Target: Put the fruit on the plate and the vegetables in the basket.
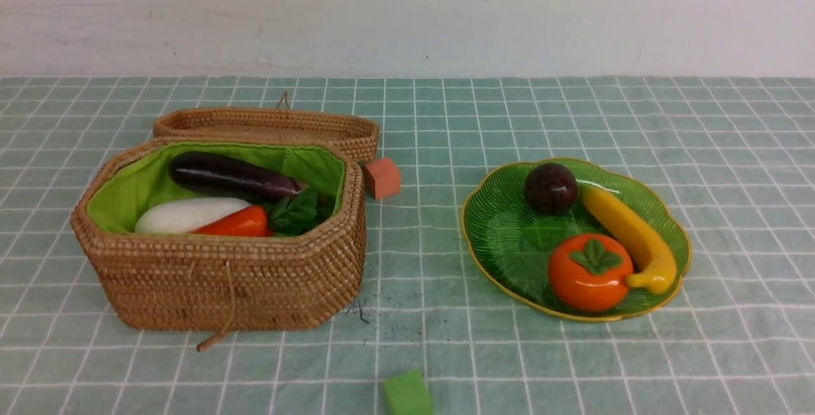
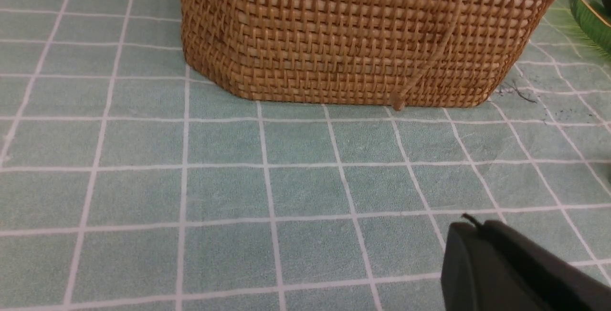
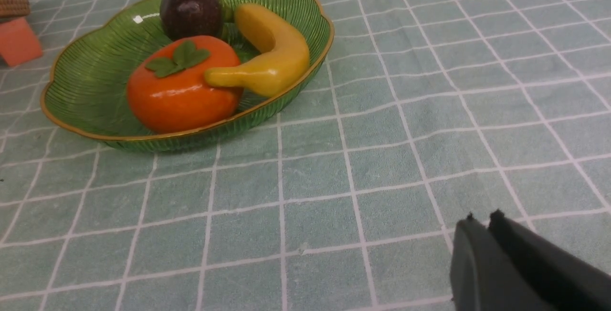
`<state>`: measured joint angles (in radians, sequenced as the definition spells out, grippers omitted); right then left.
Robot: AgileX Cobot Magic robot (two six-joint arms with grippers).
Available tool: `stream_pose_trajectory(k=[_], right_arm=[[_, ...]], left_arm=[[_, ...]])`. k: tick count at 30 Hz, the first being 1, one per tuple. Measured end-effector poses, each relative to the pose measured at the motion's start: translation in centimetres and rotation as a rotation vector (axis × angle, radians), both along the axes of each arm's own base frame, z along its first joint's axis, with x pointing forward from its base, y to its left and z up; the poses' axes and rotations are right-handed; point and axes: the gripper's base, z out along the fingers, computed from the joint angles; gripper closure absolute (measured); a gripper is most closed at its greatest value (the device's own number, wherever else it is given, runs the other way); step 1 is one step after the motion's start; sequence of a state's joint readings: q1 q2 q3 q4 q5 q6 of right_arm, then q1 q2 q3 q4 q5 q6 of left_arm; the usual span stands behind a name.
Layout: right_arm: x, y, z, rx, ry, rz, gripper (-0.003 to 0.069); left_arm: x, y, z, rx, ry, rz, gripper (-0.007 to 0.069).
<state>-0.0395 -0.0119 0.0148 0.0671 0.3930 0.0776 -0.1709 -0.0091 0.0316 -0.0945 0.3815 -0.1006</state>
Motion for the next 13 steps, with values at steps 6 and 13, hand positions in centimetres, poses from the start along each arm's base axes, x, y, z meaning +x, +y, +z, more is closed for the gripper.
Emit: stream_pose_trajectory(k=[6, 13], right_arm=[[0.0, 0.0, 0.0, 0.001, 0.0, 0.0, 0.0621], [0.0, 0.0, 0.0, 0.001, 0.0, 0.0, 0.0612]], left_arm=[[0.0, 0.0, 0.0, 0.0, 0.0, 0.0, 0.0631], [0.0, 0.0, 0.0, 0.0, 0.0, 0.0, 0.0626]])
